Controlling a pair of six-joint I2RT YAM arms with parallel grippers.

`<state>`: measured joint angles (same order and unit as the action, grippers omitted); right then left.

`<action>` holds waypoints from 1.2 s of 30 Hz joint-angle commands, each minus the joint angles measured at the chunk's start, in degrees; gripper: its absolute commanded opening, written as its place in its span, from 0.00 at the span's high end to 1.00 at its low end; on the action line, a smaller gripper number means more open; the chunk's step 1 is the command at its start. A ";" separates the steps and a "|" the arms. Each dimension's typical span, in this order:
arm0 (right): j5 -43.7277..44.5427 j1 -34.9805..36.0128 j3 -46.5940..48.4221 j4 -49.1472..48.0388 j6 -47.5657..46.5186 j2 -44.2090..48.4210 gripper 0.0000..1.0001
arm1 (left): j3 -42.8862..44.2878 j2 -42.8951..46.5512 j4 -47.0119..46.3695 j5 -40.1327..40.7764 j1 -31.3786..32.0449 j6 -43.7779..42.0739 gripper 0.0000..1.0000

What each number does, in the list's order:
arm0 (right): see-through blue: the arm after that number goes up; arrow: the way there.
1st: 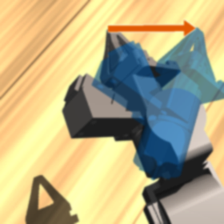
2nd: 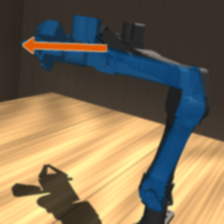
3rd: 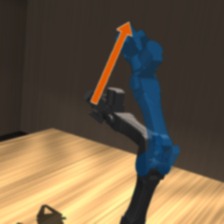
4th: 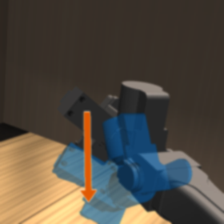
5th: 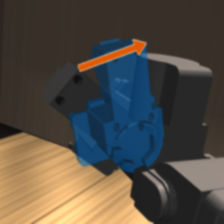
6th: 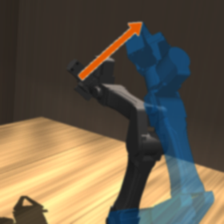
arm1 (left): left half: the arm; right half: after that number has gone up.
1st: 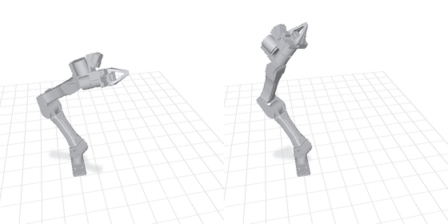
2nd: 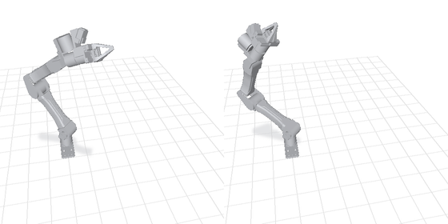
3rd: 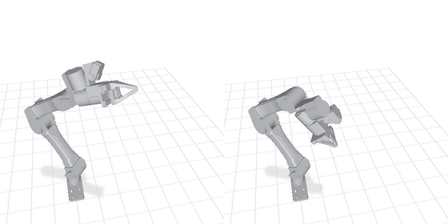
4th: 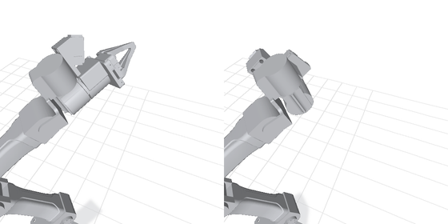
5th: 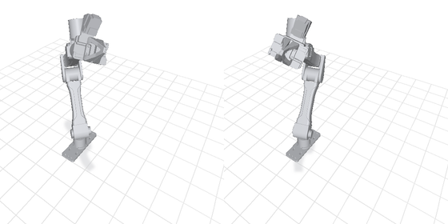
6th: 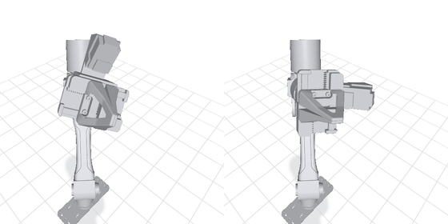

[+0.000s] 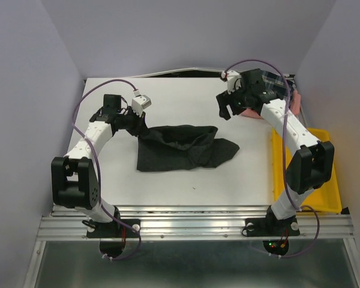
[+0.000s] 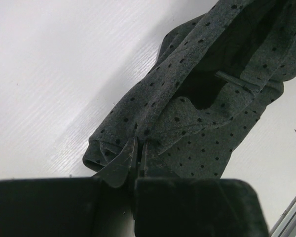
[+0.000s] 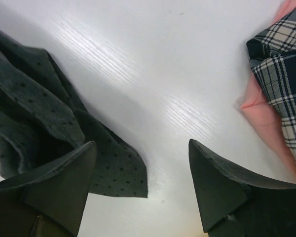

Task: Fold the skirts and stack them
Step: Flatten the skirt out

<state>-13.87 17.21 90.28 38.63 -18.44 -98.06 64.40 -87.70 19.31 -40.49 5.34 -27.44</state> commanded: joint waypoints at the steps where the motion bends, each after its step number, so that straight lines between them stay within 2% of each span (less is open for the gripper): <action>1: -7.74 -1.66 0.71 3.46 15.35 1.55 0.22 | 0.64 1.22 -1.64 -1.43 -0.86 1.78 1.00; 7: -18.29 -1.66 -14.40 1.37 23.26 10.33 0.29 | 0.11 1.04 -2.87 -1.87 -1.74 3.97 1.00; 12: -21.20 -0.43 -18.91 -3.38 25.29 10.96 0.31 | -0.59 1.39 -4.02 -3.01 -1.83 7.05 1.00; 21: -14.27 5.02 -18.74 -8.83 26.26 9.47 0.36 | -0.06 1.57 -3.31 -2.14 -1.92 7.40 1.00; 27: -7.42 6.25 -14.17 -7.70 25.38 3.68 0.40 | 0.99 0.95 -3.23 -2.05 -1.92 8.37 1.00; 29: -5.83 6.25 -12.24 -7.08 23.89 1.74 0.47 | 1.51 1.04 -2.70 -1.88 -1.92 8.46 1.00; 30: -3.82 6.25 -11.97 -6.91 23.19 1.56 0.57 | 2.04 1.56 -1.92 -1.44 -1.92 8.46 1.00; 31: -2.84 6.25 -11.62 -6.90 21.27 1.82 0.62 | 2.30 1.92 -1.39 -1.26 -2.09 8.20 1.00; 35: 0.59 6.25 -10.74 -8.22 13.90 6.55 0.99 | 3.80 4.20 3.52 0.14 -2.97 6.35 1.00; 36: 0.86 6.25 -10.30 -8.22 12.04 7.87 0.99 | 4.15 4.73 4.41 0.32 -3.32 5.91 1.00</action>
<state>-18.26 22.96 75.79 32.93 2.33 -96.64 64.82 -87.53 19.25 -40.84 3.44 -20.03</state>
